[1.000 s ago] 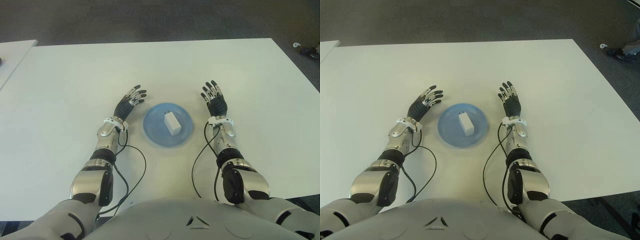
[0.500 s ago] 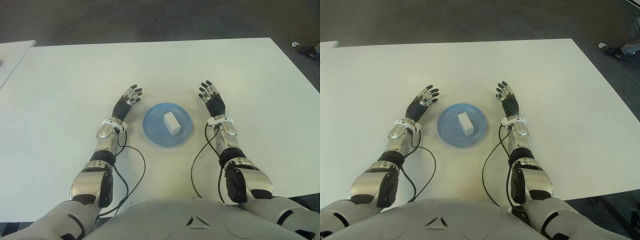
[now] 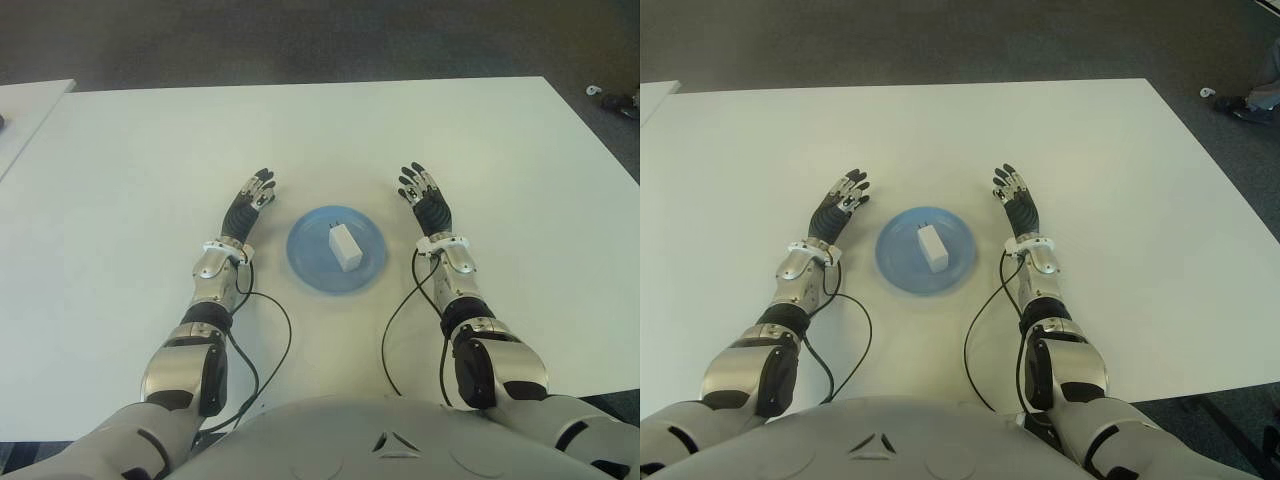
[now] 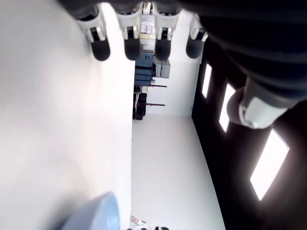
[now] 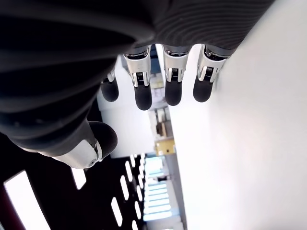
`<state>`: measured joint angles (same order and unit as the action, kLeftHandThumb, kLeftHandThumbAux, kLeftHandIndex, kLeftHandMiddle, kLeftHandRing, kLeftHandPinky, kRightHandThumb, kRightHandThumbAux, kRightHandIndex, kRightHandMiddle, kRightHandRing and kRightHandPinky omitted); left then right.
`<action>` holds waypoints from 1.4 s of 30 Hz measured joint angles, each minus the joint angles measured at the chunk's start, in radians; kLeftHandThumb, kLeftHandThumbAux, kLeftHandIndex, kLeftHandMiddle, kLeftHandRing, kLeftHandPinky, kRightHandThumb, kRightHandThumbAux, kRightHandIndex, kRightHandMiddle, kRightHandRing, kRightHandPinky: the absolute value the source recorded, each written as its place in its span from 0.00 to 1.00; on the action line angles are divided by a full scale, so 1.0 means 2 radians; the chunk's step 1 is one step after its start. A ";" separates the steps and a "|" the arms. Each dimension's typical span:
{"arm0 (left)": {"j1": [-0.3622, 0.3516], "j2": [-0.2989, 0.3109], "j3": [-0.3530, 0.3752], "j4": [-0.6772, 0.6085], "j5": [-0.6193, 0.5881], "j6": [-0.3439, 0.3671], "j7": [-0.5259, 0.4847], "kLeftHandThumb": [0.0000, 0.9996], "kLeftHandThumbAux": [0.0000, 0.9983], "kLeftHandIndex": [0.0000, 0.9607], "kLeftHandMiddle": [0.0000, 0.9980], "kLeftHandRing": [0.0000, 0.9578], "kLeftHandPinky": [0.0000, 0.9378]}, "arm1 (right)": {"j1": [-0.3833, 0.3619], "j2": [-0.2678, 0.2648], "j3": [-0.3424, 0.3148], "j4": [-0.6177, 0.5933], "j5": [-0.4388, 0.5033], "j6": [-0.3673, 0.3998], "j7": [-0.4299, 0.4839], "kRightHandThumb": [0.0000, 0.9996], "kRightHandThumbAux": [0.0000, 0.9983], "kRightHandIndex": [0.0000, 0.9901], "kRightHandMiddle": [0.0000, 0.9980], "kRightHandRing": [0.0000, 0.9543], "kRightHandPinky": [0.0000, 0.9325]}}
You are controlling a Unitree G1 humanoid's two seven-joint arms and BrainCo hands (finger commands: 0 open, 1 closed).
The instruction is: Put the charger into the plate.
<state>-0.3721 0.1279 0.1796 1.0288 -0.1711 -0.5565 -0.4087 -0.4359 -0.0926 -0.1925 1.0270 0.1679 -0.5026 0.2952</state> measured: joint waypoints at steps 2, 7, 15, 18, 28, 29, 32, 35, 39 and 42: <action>0.000 -0.001 -0.001 0.000 0.004 -0.003 0.010 0.00 0.53 0.00 0.01 0.01 0.00 | 0.001 -0.001 0.001 0.000 -0.003 -0.002 0.000 0.02 0.61 0.06 0.12 0.08 0.04; 0.002 -0.002 -0.001 0.000 0.010 -0.009 0.034 0.00 0.55 0.00 0.00 0.00 0.00 | 0.002 -0.002 0.005 0.000 -0.005 -0.007 -0.001 0.02 0.62 0.06 0.11 0.07 0.04; 0.002 -0.004 -0.001 -0.001 0.017 -0.012 0.065 0.00 0.55 0.00 0.00 0.00 0.00 | 0.003 -0.003 0.008 0.001 -0.009 -0.010 -0.004 0.03 0.63 0.05 0.10 0.06 0.03; 0.002 -0.004 -0.001 -0.003 0.019 -0.012 0.074 0.00 0.55 0.00 0.00 0.00 0.00 | 0.004 -0.003 0.009 0.001 -0.011 -0.012 -0.006 0.03 0.63 0.05 0.09 0.06 0.03; 0.006 -0.007 -0.001 -0.010 0.024 -0.015 0.096 0.00 0.55 0.00 0.00 0.00 0.00 | 0.004 -0.004 0.013 0.001 -0.022 -0.015 -0.014 0.04 0.62 0.04 0.09 0.06 0.04; 0.006 -0.007 -0.001 -0.011 0.024 -0.015 0.097 0.00 0.55 0.00 0.00 0.00 0.00 | 0.004 -0.004 0.014 0.001 -0.023 -0.015 -0.014 0.04 0.62 0.04 0.09 0.06 0.04; 0.009 -0.007 -0.001 -0.014 0.024 -0.015 0.098 0.00 0.55 0.00 0.00 0.00 0.00 | 0.004 -0.004 0.014 0.002 -0.024 -0.016 -0.015 0.05 0.62 0.04 0.09 0.06 0.04; 0.012 -0.007 -0.001 -0.018 0.025 -0.014 0.099 0.00 0.54 0.00 0.00 0.00 0.00 | 0.003 -0.004 0.016 0.003 -0.024 -0.016 -0.015 0.05 0.62 0.04 0.09 0.06 0.04; 0.014 -0.007 -0.001 -0.022 0.027 -0.013 0.099 0.00 0.54 0.00 0.00 0.00 0.00 | 0.003 -0.004 0.017 0.004 -0.024 -0.016 -0.016 0.05 0.62 0.04 0.09 0.06 0.04; 0.016 -0.007 -0.001 -0.024 0.027 -0.013 0.099 0.00 0.54 0.00 0.00 0.00 0.00 | 0.002 -0.004 0.018 0.005 -0.024 -0.017 -0.016 0.05 0.63 0.03 0.08 0.05 0.03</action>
<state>-0.3408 0.1140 0.1769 0.9817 -0.1179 -0.5831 -0.2107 -0.4320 -0.1011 -0.1570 1.0367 0.1191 -0.5357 0.2625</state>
